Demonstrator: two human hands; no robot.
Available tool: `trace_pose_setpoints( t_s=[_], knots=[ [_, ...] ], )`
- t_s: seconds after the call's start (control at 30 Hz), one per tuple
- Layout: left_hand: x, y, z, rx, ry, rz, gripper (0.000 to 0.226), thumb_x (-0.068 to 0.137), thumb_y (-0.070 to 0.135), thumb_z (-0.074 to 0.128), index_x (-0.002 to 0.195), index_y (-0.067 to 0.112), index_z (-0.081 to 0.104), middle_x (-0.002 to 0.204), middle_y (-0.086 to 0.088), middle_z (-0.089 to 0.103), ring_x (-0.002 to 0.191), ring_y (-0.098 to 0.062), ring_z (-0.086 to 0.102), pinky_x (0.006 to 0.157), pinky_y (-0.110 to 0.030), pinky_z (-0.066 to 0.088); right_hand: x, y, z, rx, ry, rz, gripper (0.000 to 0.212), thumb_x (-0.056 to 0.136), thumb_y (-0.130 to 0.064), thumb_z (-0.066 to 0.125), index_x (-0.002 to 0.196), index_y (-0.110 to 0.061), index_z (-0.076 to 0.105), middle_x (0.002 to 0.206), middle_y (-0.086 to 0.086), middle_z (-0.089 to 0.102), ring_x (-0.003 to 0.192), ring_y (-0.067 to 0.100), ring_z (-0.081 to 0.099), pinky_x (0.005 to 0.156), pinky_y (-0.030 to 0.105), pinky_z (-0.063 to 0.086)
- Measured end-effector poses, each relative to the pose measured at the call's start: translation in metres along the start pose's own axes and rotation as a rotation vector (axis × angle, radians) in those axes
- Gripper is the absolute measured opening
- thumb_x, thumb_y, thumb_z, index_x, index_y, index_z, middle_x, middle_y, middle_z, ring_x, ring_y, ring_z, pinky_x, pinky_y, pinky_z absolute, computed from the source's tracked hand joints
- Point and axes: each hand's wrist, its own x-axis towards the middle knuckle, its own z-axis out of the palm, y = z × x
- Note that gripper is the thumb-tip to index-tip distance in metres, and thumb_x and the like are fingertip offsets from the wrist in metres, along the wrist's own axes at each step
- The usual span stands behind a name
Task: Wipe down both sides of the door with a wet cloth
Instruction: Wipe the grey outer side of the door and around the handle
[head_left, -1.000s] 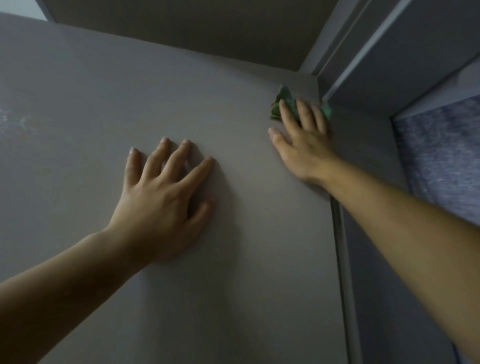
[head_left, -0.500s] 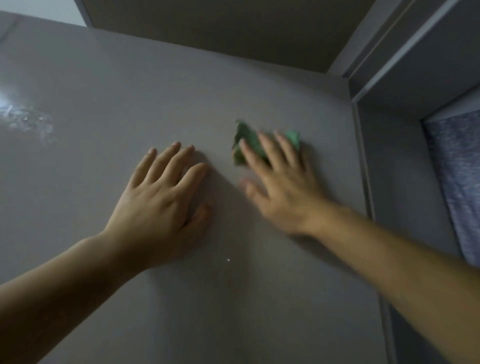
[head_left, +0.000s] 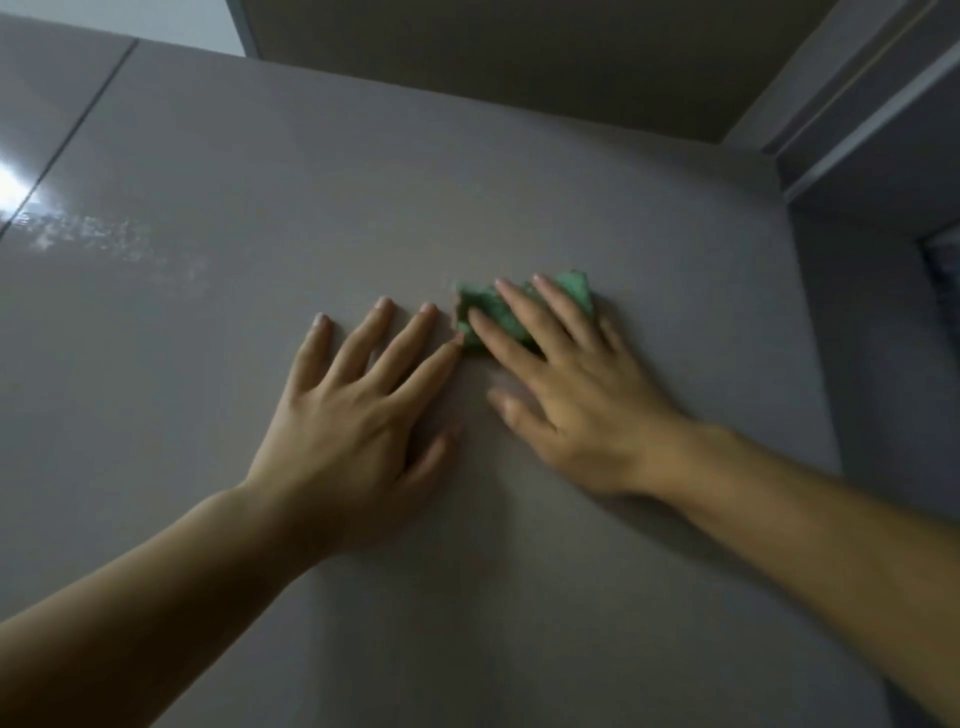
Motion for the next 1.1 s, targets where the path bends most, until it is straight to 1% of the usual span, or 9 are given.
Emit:
trace_pose_setpoints(
  t_s=[0.07, 0.23, 0.4, 0.5, 0.67, 0.8, 0.93, 1.03, 1.1],
  knots=[
    [-0.001, -0.005, -0.003, -0.018, 0.000, 0.017, 0.077, 0.095, 0.062, 0.032, 0.159, 0.019, 0.039, 0.170, -0.004, 0.028, 0.157, -0.033, 0.024, 0.123, -0.063, 0.022, 0.013, 0.015, -0.006, -0.061, -0.014, -0.005, 0.073, 0.094, -0.059, 0.010, 0.163, -0.034, 0.009, 0.172, 0.000, 0.008, 0.158, 0.027, 0.005, 0.124, 0.051, 0.009],
    [-0.015, -0.022, -0.012, -0.109, -0.016, -0.007, 0.075, 0.098, 0.061, 0.026, 0.158, 0.019, 0.040, 0.170, -0.012, 0.026, 0.159, -0.031, 0.017, 0.128, -0.059, 0.012, 0.090, 0.050, -0.028, 0.044, -0.059, 0.363, 0.063, 0.106, -0.054, 0.021, 0.163, -0.033, 0.003, 0.172, 0.002, -0.004, 0.158, 0.029, -0.007, 0.127, 0.049, -0.004],
    [-0.047, -0.059, -0.018, -0.108, -0.046, -0.202, 0.076, 0.096, 0.063, 0.022, 0.161, 0.026, 0.034, 0.172, -0.011, 0.020, 0.160, -0.035, 0.005, 0.124, -0.069, 0.001, 0.017, -0.025, 0.002, -0.033, -0.026, -0.068, 0.074, 0.096, -0.062, 0.017, 0.163, -0.031, 0.014, 0.171, 0.003, 0.010, 0.158, 0.031, 0.004, 0.121, 0.057, 0.013],
    [-0.057, -0.072, -0.020, -0.089, -0.085, -0.216, 0.076, 0.096, 0.065, 0.020, 0.162, 0.030, 0.029, 0.173, -0.007, 0.015, 0.161, -0.034, 0.004, 0.123, -0.070, 0.003, 0.024, -0.024, -0.002, -0.077, -0.075, -0.132, 0.073, 0.096, -0.060, 0.019, 0.162, -0.031, 0.018, 0.171, 0.002, 0.014, 0.157, 0.028, 0.008, 0.121, 0.051, 0.013],
    [-0.062, -0.083, -0.020, -0.093, -0.047, -0.176, 0.076, 0.097, 0.063, 0.025, 0.163, 0.025, 0.028, 0.173, -0.007, 0.019, 0.160, -0.031, 0.013, 0.126, -0.063, 0.012, 0.114, -0.005, -0.024, 0.075, -0.084, 0.354, 0.065, 0.104, -0.060, 0.021, 0.162, -0.038, 0.002, 0.172, -0.003, -0.006, 0.157, 0.025, -0.011, 0.126, 0.050, -0.005],
    [-0.077, -0.108, -0.020, -0.187, 0.025, -0.186, 0.076, 0.098, 0.056, 0.034, 0.159, 0.011, 0.036, 0.168, -0.020, 0.025, 0.158, -0.036, 0.017, 0.125, -0.050, 0.018, 0.075, -0.077, -0.001, -0.038, -0.078, 0.031, 0.076, 0.094, -0.065, 0.013, 0.163, -0.034, 0.007, 0.172, 0.002, 0.002, 0.158, 0.030, -0.005, 0.123, 0.058, 0.006],
    [-0.096, -0.134, -0.023, -0.132, 0.002, -0.207, 0.073, 0.099, 0.057, 0.029, 0.157, 0.016, 0.040, 0.167, -0.016, 0.030, 0.159, -0.036, 0.015, 0.127, -0.055, 0.016, 0.051, -0.106, 0.004, -0.060, -0.119, -0.156, 0.073, 0.095, -0.064, 0.018, 0.162, -0.035, 0.011, 0.172, -0.001, 0.007, 0.158, 0.027, 0.003, 0.122, 0.050, 0.010],
    [-0.109, -0.150, -0.022, -0.110, -0.069, -0.261, 0.073, 0.098, 0.063, 0.019, 0.163, 0.030, 0.029, 0.173, -0.008, 0.016, 0.160, -0.035, 0.001, 0.125, -0.066, -0.001, 0.113, -0.082, -0.013, -0.027, -0.109, 0.130, 0.069, 0.097, -0.063, 0.013, 0.161, -0.040, 0.000, 0.172, -0.006, -0.005, 0.158, 0.022, -0.009, 0.125, 0.051, -0.001],
    [-0.116, -0.159, -0.020, -0.094, -0.087, -0.241, 0.073, 0.098, 0.064, 0.018, 0.164, 0.034, 0.022, 0.174, -0.004, 0.010, 0.160, -0.035, -0.001, 0.123, -0.070, 0.000, 0.145, -0.081, -0.021, 0.059, -0.125, 0.322, 0.065, 0.103, -0.059, 0.019, 0.161, -0.040, -0.002, 0.171, -0.005, -0.010, 0.157, 0.023, -0.014, 0.125, 0.051, -0.005]
  ],
)
